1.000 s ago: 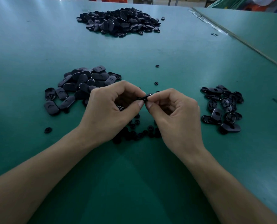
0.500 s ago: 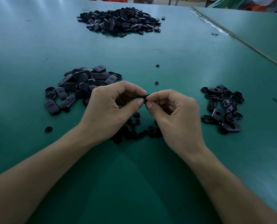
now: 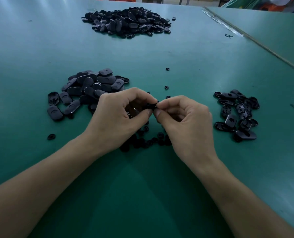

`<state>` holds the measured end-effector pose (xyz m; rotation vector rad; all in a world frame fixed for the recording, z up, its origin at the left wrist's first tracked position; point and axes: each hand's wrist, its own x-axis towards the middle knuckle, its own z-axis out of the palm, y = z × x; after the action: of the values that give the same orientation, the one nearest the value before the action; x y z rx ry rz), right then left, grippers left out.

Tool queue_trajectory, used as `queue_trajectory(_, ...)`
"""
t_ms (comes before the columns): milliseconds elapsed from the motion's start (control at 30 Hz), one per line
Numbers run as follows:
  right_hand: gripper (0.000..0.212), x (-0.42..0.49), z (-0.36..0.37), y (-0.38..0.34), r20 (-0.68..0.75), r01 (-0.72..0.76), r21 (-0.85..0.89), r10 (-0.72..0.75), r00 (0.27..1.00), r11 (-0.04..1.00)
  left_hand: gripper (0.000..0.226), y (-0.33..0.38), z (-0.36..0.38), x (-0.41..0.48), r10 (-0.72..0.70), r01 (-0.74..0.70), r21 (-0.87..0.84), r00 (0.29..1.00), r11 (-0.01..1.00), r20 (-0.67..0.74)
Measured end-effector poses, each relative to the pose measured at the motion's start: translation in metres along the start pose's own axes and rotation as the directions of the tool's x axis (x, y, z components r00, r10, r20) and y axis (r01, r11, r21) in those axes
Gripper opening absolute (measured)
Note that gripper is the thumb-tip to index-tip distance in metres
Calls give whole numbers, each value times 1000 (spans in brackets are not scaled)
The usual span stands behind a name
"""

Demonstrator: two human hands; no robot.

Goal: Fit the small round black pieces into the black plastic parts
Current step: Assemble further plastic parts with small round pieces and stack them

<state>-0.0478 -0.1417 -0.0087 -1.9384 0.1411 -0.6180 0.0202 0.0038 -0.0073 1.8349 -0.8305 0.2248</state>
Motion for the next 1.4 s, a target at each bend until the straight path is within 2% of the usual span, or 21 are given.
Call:
queue_trajectory(133,21,0,0,0,10,-17,5,17,1000,1000,28,-1,0,0,9,-8,34,1000,999,-9)
queue_trajectory(433,18,-3,2,-5,12,48,-57,-47,999,997,16,-3,-2,1,-77,77,-87,997,993,4)
queue_trajectory(633,20,-4,2,-6,29,88,-63,-87,996,994,16,-5,-2,2,-97,97,-102,995,990,2)
queue_trajectory(767,23,-4,1,-4,0,139,-141,-140,990,980,19,-2,-1,2,-100,105,-142,994,984,43)
queue_trajectory(967,19,1,-4,-1,54,91,-84,-86,995,992,29,-3,-4,3,-149,166,-220,984,961,93)
queue_trajectory(1133,16,4,-7,0,71,63,-12,-62,996,998,28,-3,-4,3,-154,167,-228,985,959,73)
queue_trajectory(1400,13,5,-6,-1,84,27,-31,-24,996,999,31,-5,-5,4,-159,172,-224,985,959,73)
